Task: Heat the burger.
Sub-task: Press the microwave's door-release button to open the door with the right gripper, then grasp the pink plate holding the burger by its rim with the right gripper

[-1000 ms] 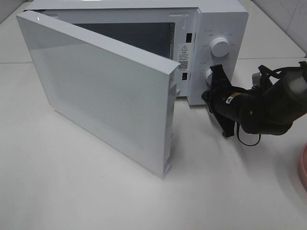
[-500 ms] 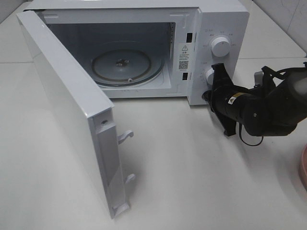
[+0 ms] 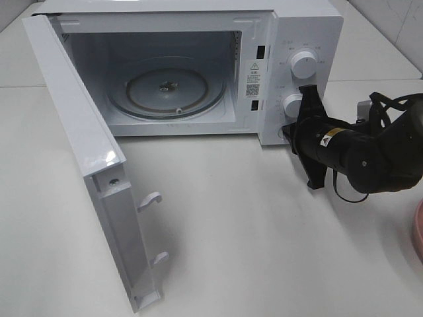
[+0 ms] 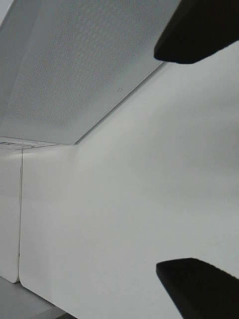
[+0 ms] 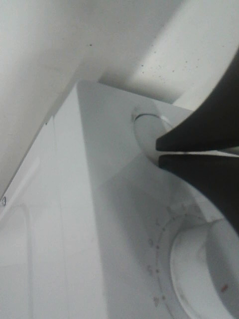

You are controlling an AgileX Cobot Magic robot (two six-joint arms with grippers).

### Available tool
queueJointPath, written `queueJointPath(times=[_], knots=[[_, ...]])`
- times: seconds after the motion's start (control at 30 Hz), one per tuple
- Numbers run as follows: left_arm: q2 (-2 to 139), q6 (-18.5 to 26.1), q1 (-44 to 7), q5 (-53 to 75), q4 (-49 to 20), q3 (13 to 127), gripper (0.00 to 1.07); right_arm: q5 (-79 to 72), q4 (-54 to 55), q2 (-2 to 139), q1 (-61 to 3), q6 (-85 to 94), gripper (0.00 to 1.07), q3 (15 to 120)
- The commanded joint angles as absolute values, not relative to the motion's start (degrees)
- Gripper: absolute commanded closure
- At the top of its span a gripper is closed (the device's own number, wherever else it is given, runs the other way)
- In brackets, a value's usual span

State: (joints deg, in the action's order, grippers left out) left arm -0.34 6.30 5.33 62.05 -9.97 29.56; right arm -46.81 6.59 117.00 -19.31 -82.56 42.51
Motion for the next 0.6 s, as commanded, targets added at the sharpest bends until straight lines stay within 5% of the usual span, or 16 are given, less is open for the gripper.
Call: queueJointPath(times=[0.03, 0.6], knots=[[-1.03, 6.02, 5.5, 61.25, -10.14, 29.51, 0.09, -48.7, 4.35, 114.48, -18.68, -83.31, 1.07, 43.09], [-1.03, 6.07, 5.5, 61.25, -10.14, 29.51, 0.09, -26.99, -11.0, 104.45, -18.68, -76.78, 1.06, 43.09]])
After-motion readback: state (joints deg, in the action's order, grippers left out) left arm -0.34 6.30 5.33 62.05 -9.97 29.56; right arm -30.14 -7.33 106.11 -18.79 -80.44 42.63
